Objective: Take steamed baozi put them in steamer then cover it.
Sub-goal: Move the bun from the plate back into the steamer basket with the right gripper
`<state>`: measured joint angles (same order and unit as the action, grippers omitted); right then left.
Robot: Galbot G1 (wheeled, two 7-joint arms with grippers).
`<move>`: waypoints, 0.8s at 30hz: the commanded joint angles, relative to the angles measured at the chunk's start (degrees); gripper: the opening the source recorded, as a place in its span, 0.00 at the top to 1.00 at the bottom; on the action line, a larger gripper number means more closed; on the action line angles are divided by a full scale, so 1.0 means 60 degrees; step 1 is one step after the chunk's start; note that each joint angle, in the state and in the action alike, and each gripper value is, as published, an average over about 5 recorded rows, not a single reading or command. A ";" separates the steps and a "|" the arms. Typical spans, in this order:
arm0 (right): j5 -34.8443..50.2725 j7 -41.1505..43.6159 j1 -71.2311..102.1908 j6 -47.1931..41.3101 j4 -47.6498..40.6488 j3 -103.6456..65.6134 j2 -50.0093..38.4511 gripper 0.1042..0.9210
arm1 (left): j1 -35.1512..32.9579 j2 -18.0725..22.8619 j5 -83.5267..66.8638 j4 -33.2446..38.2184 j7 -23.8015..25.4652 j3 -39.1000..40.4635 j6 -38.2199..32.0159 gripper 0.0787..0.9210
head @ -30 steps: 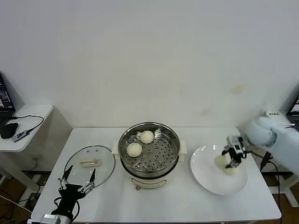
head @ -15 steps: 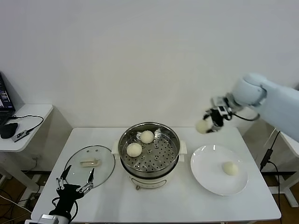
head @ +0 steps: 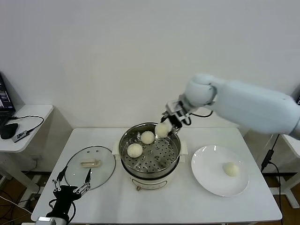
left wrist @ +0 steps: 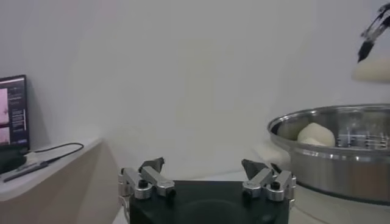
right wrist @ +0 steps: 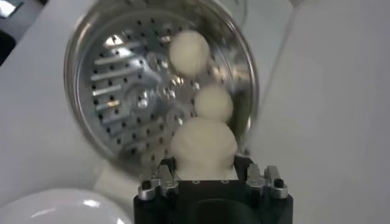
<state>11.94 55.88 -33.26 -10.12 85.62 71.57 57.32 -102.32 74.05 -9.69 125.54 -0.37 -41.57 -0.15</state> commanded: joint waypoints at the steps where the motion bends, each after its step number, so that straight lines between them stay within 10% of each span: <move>1: -0.1270 -0.0492 0.0391 0.2133 0.0109 0.0807 0.0917 0.39 | -0.0014 0.0061 0.0020 0.0012 -0.0006 -0.0036 0.0003 0.12; 24: -0.2554 0.0327 0.0382 0.3658 0.0716 0.1169 0.1113 0.38 | 0.0064 0.0216 0.0057 -0.0194 -0.0008 0.0056 -0.0044 0.12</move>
<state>-1.42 56.82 -31.02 9.02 88.55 77.71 63.31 -101.92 75.32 -9.37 124.39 -0.41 -41.22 -0.41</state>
